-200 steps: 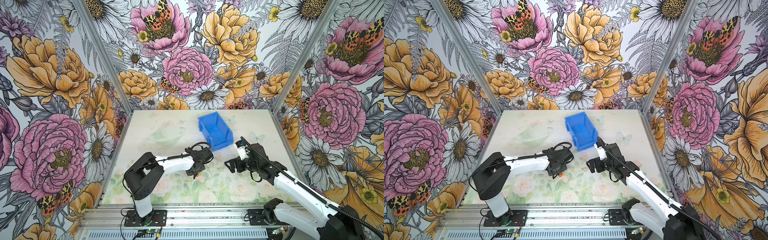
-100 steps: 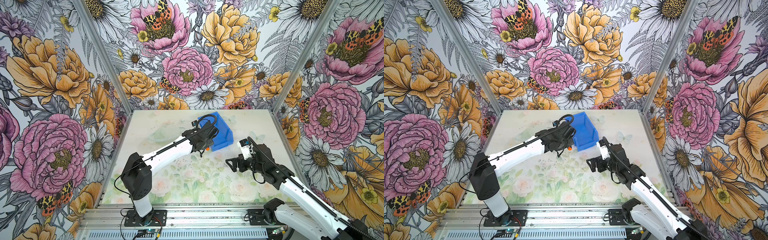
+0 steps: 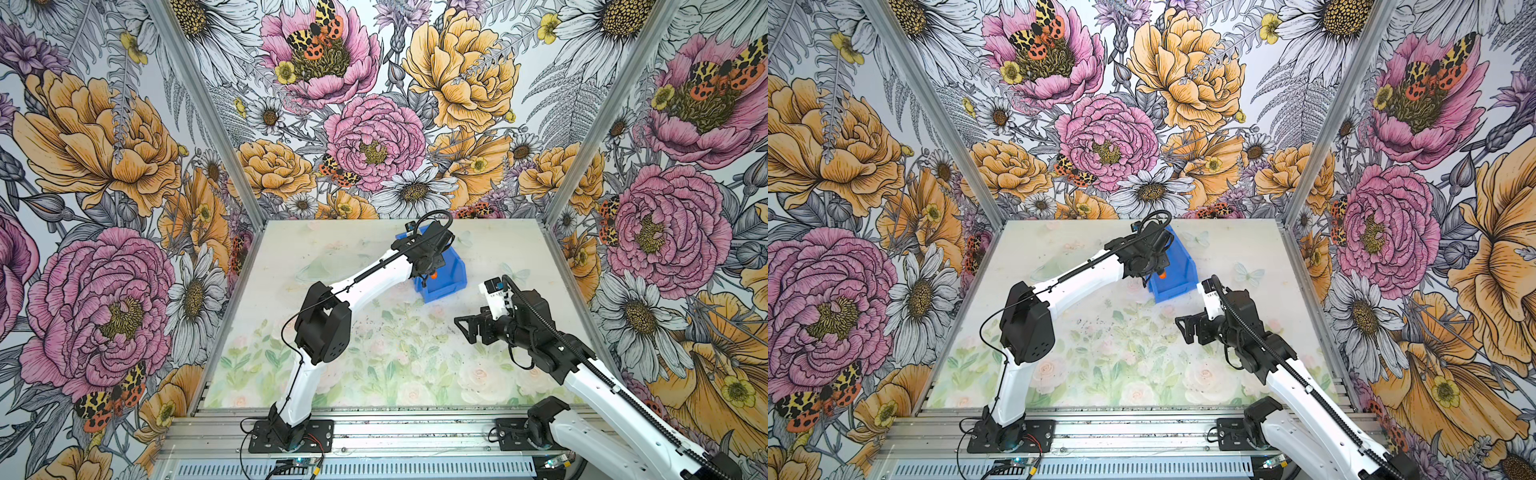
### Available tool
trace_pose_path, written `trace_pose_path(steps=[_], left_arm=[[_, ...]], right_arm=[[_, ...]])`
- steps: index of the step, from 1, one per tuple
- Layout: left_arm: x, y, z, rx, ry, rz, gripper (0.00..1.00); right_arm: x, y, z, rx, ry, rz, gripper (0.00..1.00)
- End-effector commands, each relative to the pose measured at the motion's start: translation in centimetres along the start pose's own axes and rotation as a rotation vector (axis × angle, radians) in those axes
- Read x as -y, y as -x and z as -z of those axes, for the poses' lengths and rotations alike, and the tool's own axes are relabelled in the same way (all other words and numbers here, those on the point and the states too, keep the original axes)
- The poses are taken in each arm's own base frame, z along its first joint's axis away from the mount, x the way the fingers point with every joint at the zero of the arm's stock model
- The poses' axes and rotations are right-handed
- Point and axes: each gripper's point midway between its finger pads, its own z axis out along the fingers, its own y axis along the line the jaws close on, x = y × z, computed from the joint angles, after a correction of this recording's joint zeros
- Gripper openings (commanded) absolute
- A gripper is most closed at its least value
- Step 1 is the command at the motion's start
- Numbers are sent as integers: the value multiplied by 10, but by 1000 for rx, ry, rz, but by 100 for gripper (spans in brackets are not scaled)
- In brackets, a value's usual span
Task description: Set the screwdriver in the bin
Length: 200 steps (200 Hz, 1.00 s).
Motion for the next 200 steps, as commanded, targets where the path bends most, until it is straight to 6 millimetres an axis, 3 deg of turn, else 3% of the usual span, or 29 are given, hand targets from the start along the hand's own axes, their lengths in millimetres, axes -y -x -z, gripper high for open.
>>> trace_pose_path(steps=[1, 43, 100, 156, 200], left_arm=[[12, 10, -9, 0, -33, -35, 0], [12, 8, -35, -22, -29, -7, 0], [18, 13, -27, -9, -49, -32, 0], [29, 18, 6, 36, -74, -117, 4], [11, 26, 51, 91, -48, -207, 8]], right_arm=[[3, -3, 2, -1, -10, -14, 100], [3, -1, 4, 3, -8, -14, 100], [6, -1, 4, 2, -17, -19, 99], [12, 1, 7, 10, -53, -24, 100], [30, 3, 16, 62, -146, -68, 99]])
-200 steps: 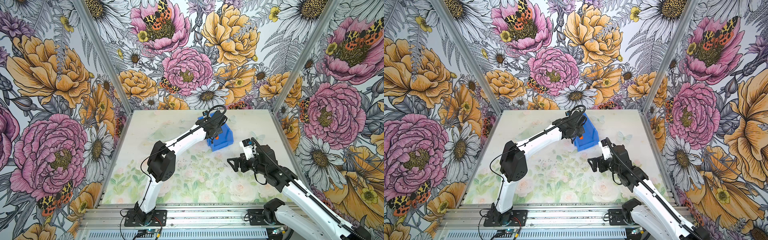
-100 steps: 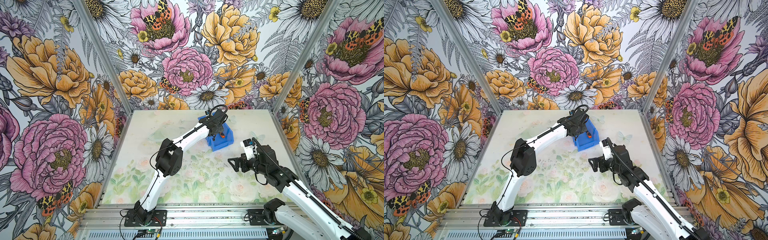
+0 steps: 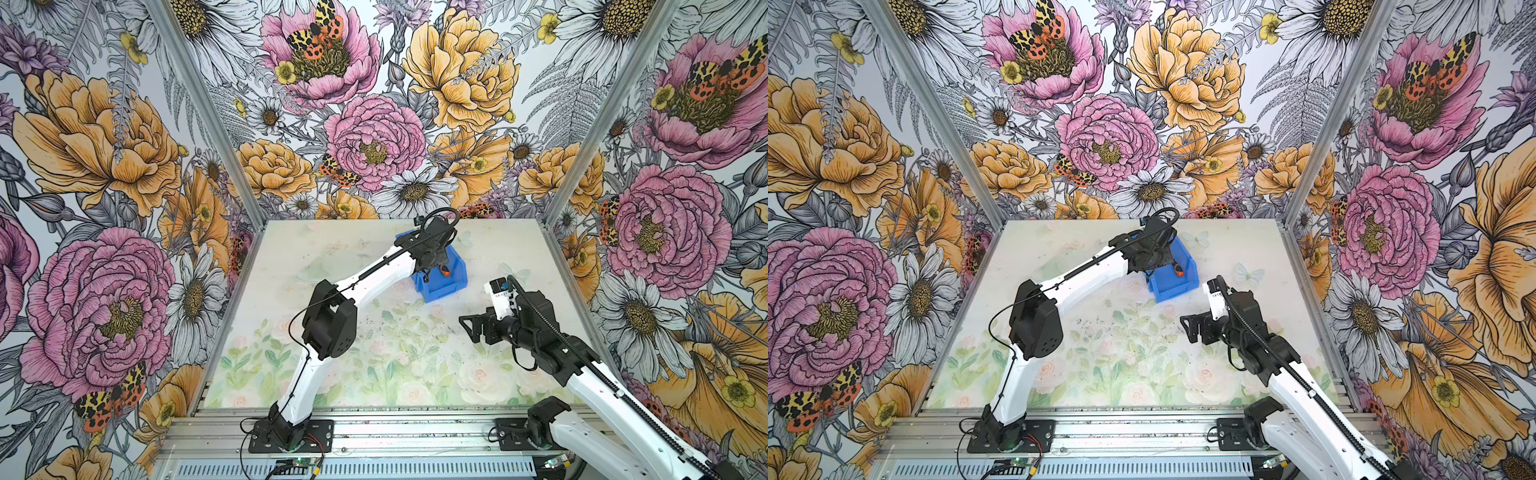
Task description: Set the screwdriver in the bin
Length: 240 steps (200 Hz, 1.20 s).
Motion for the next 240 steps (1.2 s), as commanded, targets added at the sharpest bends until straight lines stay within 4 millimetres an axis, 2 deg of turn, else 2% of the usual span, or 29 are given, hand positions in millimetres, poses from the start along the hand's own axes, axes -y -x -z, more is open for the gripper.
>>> trace_pose_path(steps=[1, 38, 41, 43, 48, 67, 112, 147, 167, 195, 224, 240], left_arm=[[-4, 20, 46, 85, 0, -72, 8], [-44, 13, 83, 103, 53, -109, 15], [-48, 9, 80, 97, 62, -112, 16], [-49, 14, 91, 110, 50, -105, 16], [-55, 13, 97, 112, 48, -104, 17], [-77, 7, 110, 109, 61, -110, 24], [-126, 0, 140, 118, 55, -87, 31], [-157, -3, 148, 116, 36, -52, 39], [-173, -2, 152, 138, 37, -62, 50], [-207, -2, 161, 161, 64, -24, 69], [-234, -8, 169, 177, 58, -16, 98], [-256, -12, 170, 185, 99, -26, 99]], right_arm=[[15, 2, 6, 39, -78, -42, 99], [32, 6, 10, 76, -161, -103, 100], [33, 7, 10, 78, -168, -105, 100], [34, 8, 11, 80, -172, -107, 99], [35, 8, 11, 81, -183, -110, 100], [42, 10, 11, 88, -219, -119, 99], [51, 12, 9, 84, -269, -156, 100], [58, 13, 9, 92, -309, -193, 99], [68, 15, 13, 118, -367, -219, 100], [81, 16, 21, 155, -440, -215, 99], [89, 19, 29, 189, -488, -220, 100], [97, 19, 34, 213, -535, -240, 100]])
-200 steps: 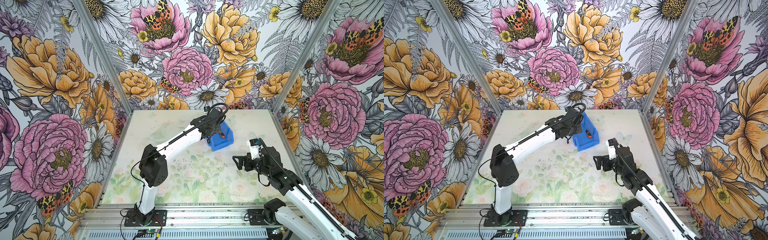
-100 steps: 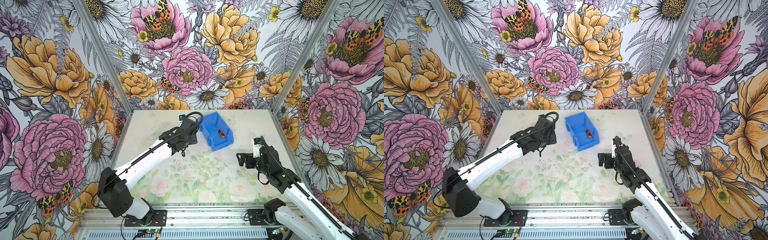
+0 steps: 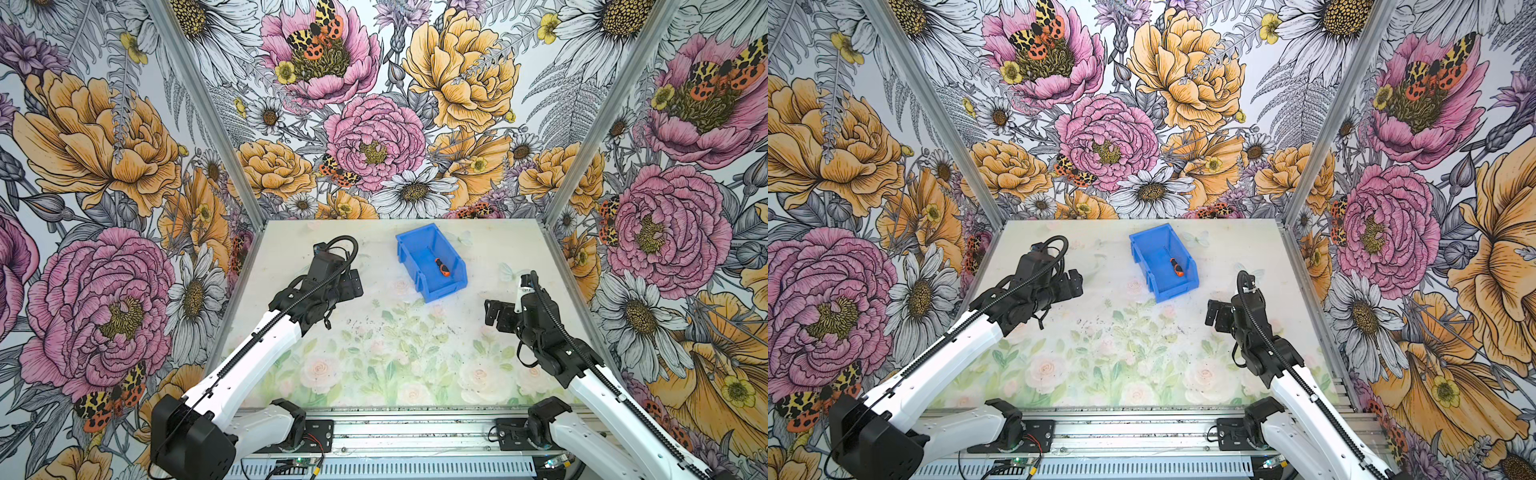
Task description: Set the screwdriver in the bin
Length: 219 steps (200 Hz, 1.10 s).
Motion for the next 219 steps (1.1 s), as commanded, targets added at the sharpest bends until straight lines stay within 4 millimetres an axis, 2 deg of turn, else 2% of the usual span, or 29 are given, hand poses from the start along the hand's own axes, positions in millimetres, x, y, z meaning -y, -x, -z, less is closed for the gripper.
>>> trace_pose_path(steps=[1, 23, 46, 80, 101, 113, 142, 157, 201, 219], left_arm=[[-14, 1, 2, 28, -16, -35, 99], [-52, 3, 5, 104, 85, -7, 99], [-87, 11, 6, 207, 184, -11, 99], [-125, 19, 1, 365, 339, -4, 99], [-118, 17, -12, 392, 267, -125, 99], [-119, 17, -14, 415, 271, -153, 99], [-118, 18, -19, 510, 248, -233, 99], [-126, 18, -24, 523, 247, -220, 99], [-145, 7, -42, 499, 253, -174, 98], [-144, 12, -43, 526, 204, -145, 99]], right_arm=[[19, 10, 4, 70, -93, -44, 100], [32, 17, 3, 119, -162, -51, 99], [55, 23, 1, 193, -273, -83, 99], [65, 33, -12, 251, -310, -72, 99], [94, 30, -16, 262, -502, -105, 99], [103, 34, -20, 268, -569, -98, 99], [83, 55, -51, 270, -477, 52, 100], [79, 61, -66, 266, -466, 111, 100], [79, 52, -100, 222, -450, 182, 99], [77, 50, -110, 225, -433, 210, 100]])
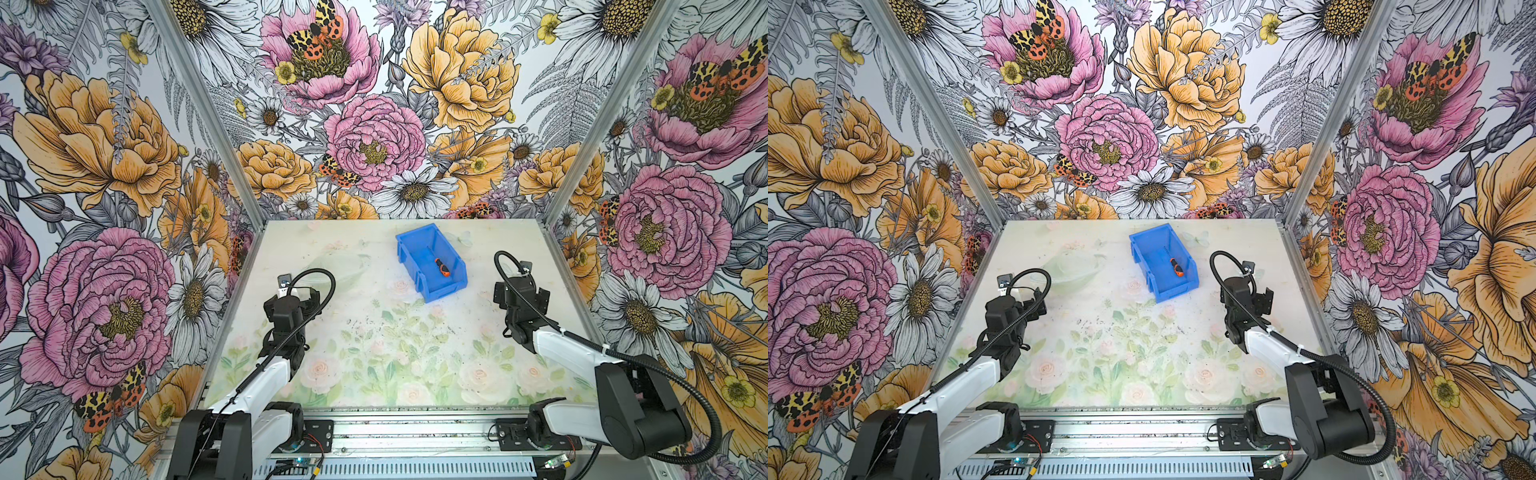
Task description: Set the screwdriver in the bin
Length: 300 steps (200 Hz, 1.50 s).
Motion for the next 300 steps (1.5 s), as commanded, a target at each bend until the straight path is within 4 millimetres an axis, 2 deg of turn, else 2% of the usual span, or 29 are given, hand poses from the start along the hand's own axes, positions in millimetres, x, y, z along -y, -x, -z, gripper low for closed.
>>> trace_pose_path(steps=[1, 26, 44, 75, 99, 126, 148, 168, 191, 213, 243, 260, 300], left_arm=[[3, 15, -3, 88, -67, 64, 99], [9, 17, -10, 85, -103, 79, 99], [11, 19, -13, 89, -111, 73, 99], [17, 23, -20, 101, -132, 56, 99], [27, 27, -30, 112, -186, 29, 99], [38, 31, -40, 128, -248, 4, 99], [43, 24, -53, 119, -266, -5, 99], [42, 12, -64, 107, -245, 0, 99], [34, 11, -63, 128, -208, 27, 99], [34, 12, -63, 133, -207, 29, 99], [34, 12, -63, 138, -206, 30, 99], [34, 12, -63, 139, -205, 28, 99], [35, 12, -63, 139, -204, 24, 99]], right_arm=[[-11, 25, -7, 94, 41, 11, 100], [-15, 30, -14, 142, 76, -11, 100], [-15, 25, -20, 121, 72, -2, 100], [-13, 26, -19, 133, 72, 7, 99], [-9, 26, -22, 131, 49, 48, 100], [-17, 33, -30, 151, 100, 28, 99], [-20, 29, -43, 130, 86, 39, 99], [-12, 27, -48, 104, 85, -3, 99], [1, 24, -42, 146, 115, -79, 99], [11, 22, -38, 182, 135, -136, 100], [7, 22, -38, 187, 159, -131, 100], [-1, 13, -36, 219, 228, -122, 99], [-3, 14, -36, 231, 234, -116, 100]])
